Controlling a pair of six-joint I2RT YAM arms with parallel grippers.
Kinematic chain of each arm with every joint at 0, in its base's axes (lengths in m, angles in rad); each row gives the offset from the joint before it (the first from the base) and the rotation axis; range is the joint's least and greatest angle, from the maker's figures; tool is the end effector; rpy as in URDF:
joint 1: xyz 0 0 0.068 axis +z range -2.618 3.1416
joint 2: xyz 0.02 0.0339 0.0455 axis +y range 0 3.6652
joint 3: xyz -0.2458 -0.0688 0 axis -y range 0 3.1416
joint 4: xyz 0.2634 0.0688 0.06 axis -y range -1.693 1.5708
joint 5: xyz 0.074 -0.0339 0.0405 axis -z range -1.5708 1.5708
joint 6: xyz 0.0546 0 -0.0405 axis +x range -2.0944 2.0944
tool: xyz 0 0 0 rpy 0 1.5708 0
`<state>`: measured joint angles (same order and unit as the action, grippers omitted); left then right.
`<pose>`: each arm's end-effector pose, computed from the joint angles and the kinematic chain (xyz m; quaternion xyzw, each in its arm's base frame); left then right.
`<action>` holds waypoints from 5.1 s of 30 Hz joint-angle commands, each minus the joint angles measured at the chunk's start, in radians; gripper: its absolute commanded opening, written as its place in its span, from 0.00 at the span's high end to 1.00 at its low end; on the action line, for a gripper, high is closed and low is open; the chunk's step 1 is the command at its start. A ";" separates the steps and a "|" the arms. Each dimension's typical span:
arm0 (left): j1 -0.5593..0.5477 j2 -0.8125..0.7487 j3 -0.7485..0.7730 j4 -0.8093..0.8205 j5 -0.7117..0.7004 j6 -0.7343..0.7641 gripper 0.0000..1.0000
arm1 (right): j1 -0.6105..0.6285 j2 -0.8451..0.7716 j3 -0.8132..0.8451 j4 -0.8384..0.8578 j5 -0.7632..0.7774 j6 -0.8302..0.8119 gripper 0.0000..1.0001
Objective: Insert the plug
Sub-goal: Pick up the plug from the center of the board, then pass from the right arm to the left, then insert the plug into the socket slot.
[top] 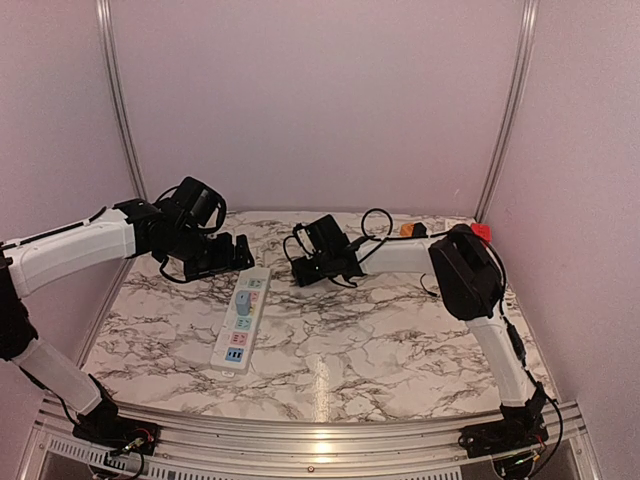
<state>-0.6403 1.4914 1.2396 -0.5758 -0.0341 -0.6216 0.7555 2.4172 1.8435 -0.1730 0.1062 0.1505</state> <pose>0.2878 -0.2121 0.2563 0.0025 0.9316 -0.2013 0.3025 0.4058 0.3743 0.0967 -0.2523 0.8798 0.1313 0.3809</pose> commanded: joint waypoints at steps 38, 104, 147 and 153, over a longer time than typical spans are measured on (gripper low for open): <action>0.005 0.002 -0.007 0.029 0.030 -0.005 0.01 | 0.014 -0.062 -0.151 0.159 -0.039 -0.045 0.79; -0.130 0.240 0.137 0.334 0.641 -0.039 0.46 | 0.172 -0.842 -1.152 0.977 -0.298 -0.384 0.84; -0.053 0.228 0.265 0.023 0.189 0.183 1.00 | 0.172 -0.921 -1.206 0.846 -0.029 -0.301 0.13; -0.010 0.264 0.313 -0.021 -0.005 0.246 1.00 | 0.172 -0.982 -1.236 0.811 -0.004 -0.279 0.02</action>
<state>-0.6807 1.7283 1.5162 -0.5320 0.1158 -0.4431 0.9211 1.4849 0.6189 0.6720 0.0620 -0.1600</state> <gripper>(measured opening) 0.254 0.985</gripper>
